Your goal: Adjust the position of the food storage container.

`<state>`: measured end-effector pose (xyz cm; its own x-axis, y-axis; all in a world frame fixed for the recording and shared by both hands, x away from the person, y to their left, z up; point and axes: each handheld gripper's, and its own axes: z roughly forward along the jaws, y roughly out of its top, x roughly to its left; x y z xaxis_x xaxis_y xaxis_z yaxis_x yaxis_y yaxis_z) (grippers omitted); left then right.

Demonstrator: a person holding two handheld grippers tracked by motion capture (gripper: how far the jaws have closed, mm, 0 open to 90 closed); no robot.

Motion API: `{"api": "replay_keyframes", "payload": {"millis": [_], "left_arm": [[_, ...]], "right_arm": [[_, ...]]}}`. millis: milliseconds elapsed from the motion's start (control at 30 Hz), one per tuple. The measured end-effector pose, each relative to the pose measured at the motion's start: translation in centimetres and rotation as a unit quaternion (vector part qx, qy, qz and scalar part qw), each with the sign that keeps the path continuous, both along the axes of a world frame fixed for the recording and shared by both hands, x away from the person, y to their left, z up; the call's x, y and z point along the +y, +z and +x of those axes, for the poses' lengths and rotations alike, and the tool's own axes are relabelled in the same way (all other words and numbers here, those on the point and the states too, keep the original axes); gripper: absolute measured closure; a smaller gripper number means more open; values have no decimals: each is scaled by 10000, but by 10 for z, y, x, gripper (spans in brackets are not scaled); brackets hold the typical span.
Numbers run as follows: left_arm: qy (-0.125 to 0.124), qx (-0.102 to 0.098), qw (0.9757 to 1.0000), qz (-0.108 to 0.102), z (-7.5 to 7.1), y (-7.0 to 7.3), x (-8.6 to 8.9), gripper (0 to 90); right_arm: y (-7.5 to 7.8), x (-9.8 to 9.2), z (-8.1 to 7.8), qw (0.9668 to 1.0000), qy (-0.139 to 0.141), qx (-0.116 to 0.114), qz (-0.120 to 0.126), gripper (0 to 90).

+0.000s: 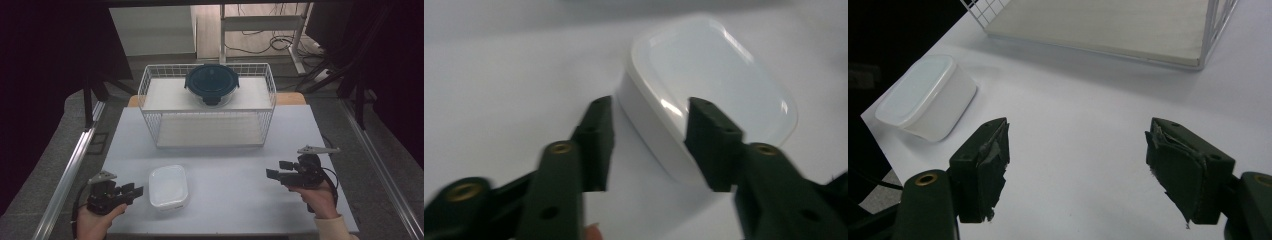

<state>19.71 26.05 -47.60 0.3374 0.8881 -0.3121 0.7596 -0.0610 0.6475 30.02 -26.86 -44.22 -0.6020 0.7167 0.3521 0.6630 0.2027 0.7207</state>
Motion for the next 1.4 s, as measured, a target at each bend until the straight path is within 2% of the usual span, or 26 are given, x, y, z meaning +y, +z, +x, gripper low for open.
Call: {"api": "replay_keyframes", "payload": {"millis": [33,100,133,267,400,467,567,700,1000,1100,1233,1333,1400], "left_arm": [[-33,62,10000,28,-1,-4,-2,615],[-26,244,9995,184,-4,-14,-4,710],[-55,357,9992,180,-6,-22,-4,776],[-156,441,9988,124,-7,-30,-7,848],[-364,459,9982,89,-3,-30,-18,899],[-423,486,9978,143,-3,-31,-24,900],[-502,509,9974,76,-2,-31,-31,900],[-628,521,9966,101,1,-31,-46,900],[-1095,462,9929,16,14,-30,-108,900],[-1159,451,9922,-4,18,-31,-121,900],[-1325,454,9901,-135,27,-29,-139,896],[-1420,443,9888,-99,29,-27,-145,896],[-1403,384,9893,-132,26,-23,-141,896]], "right_arm": [[0,0,0,10000,0,0,0,252],[-1,0,0,10000,6,32,-5,251],[-1,0,0,10000,21,44,-12,251],[-2,0,1,10000,40,55,-16,251],[-4,-1,2,9999,27,96,-17,251],[-5,-1,2,9999,9,133,-2,251],[-5,-1,2,9999,13,140,-11,250],[-6,-1,2,9999,26,146,-33,250],[-7,0,2,9997,52,226,-26,250],[-8,1,2,9997,82,222,-46,250],[-9,1,2,9997,61,251,-46,251],[-10,2,2,9995,79,291,-87,250],[-10,2,2,9994,110,313,-130,250]]}}
